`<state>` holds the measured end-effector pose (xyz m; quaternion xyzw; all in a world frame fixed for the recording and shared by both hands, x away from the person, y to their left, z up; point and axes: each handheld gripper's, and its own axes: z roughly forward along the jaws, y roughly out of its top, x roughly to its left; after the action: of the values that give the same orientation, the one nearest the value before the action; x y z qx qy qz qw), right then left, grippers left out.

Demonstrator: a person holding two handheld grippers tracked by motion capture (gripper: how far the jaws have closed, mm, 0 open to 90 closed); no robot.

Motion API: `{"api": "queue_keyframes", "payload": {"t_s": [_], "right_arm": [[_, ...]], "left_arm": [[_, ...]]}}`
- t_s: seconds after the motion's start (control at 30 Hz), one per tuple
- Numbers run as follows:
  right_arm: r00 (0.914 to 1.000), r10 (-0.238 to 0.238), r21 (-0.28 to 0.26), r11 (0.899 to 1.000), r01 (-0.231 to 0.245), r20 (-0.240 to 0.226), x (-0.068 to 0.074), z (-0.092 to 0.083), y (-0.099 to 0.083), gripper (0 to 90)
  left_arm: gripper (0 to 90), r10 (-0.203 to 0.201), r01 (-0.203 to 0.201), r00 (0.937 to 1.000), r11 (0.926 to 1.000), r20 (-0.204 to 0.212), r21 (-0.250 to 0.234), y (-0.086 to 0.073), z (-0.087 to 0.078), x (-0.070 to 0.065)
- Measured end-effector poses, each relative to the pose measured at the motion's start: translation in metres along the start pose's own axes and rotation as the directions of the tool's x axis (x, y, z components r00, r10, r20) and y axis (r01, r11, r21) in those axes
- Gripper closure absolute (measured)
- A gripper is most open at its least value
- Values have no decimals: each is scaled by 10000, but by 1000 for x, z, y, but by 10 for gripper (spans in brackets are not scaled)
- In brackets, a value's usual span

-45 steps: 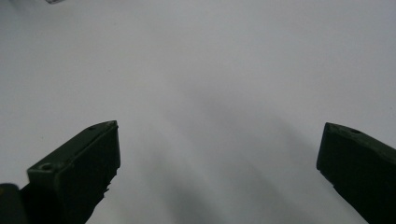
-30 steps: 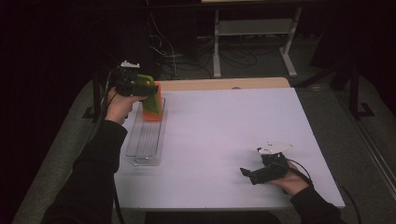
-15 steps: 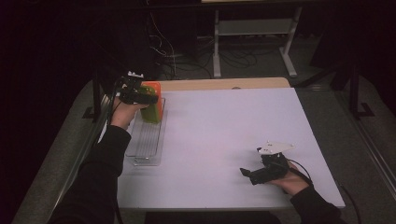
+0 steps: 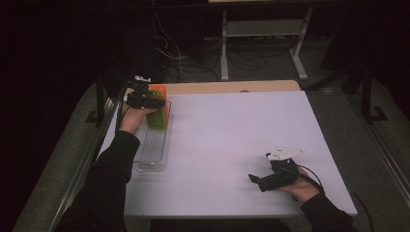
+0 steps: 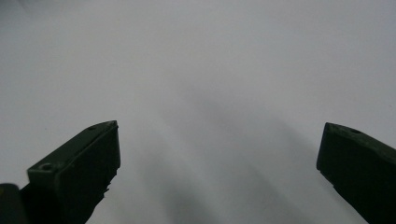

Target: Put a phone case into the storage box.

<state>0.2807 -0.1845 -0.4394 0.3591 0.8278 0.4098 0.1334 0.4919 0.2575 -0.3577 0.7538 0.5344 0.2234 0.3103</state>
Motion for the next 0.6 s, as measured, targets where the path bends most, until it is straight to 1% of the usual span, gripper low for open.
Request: {"api": "queue_keyframes", "payload": {"t_s": [0.07, 0.13, 0.17, 0.27, 0.4, 0.43, 0.57, 0.6], "right_arm": [[10000, -15, 7, 10000, 15, 9, 0, 0, 0, 0], [10000, -39, 19, 10000, 39, 18, 0, 1, 0, 0], [10000, -59, 17, 10000, 59, 16, 0, 1, 0, 0], [10000, -45, 14, 10000, 45, 10, 0, 0, 0, 0], [10000, -58, 50, 10000, 58, -20, 1, 1, 0, 0], [10000, -47, 47, 10000, 47, -23, 1, 1, 0, 0], [10000, -48, 31, 10000, 48, -32, 1, 0, 0, 0], [10000, -43, 35, 10000, 43, -30, 1, 0, 0, 0]], "left_arm": [[129, -17, 17, 10000, 10000, -24, 58, -1, 3, 1], [128, -121, 120, 9999, 9999, -51, -116, -3, 5, 1], [129, -137, 136, 9999, 9998, -64, -111, -3, 5, 1], [126, -142, 140, 9999, 9997, -78, -179, -2, 8, 1], [121, -41, 36, 9999, 9995, -157, -302, -2, 12, 0], [122, -94, 89, 9998, 9995, -163, -302, -2, 13, 0], [122, -43, 37, 9998, 9994, -170, -352, -2, 15, 0], [122, -97, 91, 9998, 9993, -149, -361, -2, 15, -1]]}}
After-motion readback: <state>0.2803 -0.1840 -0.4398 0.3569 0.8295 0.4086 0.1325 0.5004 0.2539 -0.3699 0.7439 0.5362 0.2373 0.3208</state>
